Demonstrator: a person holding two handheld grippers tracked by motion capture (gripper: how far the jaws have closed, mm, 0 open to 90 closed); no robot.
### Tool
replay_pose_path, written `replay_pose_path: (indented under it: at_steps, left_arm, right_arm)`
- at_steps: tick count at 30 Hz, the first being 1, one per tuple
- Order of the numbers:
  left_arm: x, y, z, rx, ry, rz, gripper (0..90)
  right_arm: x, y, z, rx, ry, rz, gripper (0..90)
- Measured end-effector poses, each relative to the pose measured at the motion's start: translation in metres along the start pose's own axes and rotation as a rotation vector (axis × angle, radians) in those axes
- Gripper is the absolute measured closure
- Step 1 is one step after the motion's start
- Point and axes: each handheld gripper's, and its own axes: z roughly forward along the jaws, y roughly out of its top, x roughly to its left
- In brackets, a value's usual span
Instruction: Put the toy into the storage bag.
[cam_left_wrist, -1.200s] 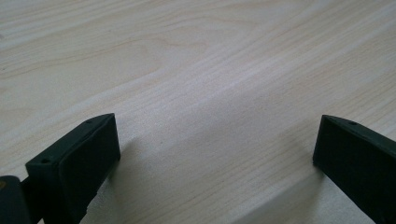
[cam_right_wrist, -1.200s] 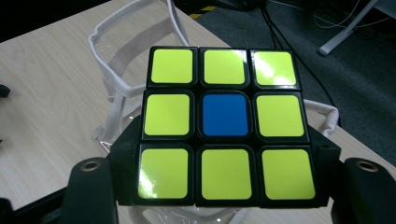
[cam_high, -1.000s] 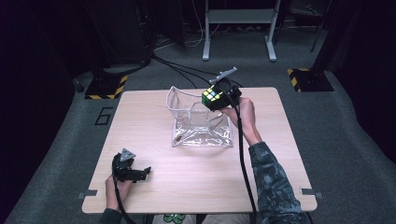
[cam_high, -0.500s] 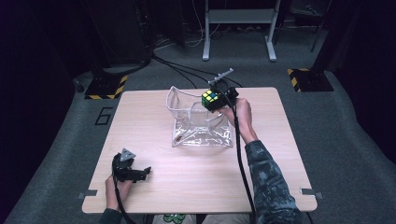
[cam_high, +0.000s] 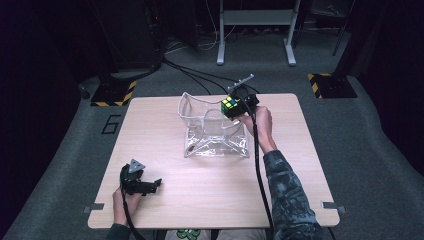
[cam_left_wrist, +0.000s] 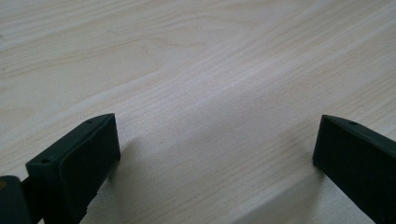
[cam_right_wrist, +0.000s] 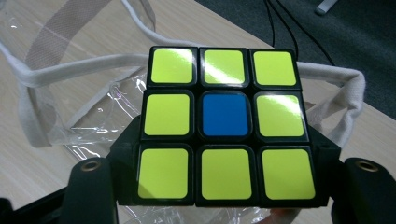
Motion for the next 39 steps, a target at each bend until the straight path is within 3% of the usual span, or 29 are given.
replay_pose_path:
  at_steps: [8,16,27,28,33,38,39]
  left_arm:
    - [0.0,0.0,0.0,-0.001,0.0,-0.003,0.5]
    - [0.0,0.0,0.0,-0.001,0.0,0.0,0.5]
    - [0.0,0.0,0.0,0.0,0.0,0.001,0.5]
    - [0.0,0.0,0.0,0.0,0.0,0.0,0.6]
    - [0.0,0.0,0.0,0.0,0.0,0.001,0.6]
    - [0.0,0.0,0.0,0.0,0.0,0.001,0.6]
    - [0.0,0.0,0.0,0.0,0.0,0.001,0.6]
  right_arm:
    - [-0.006,-0.002,0.005,0.016,-0.012,0.041,33.0]
    - [-0.007,-0.003,0.013,0.044,-0.012,0.049,33.0]
    - [-0.002,-0.001,0.017,0.061,-0.036,0.021,33.0]
    - [-0.002,0.0,0.018,0.058,-0.042,0.0,33.0]
    - [0.006,0.003,0.019,0.096,-0.065,0.001,32.9]
    - [0.006,0.003,0.022,0.109,-0.05,0.003,32.9]
    - [0.004,0.002,0.023,0.124,-0.04,-0.022,32.9]
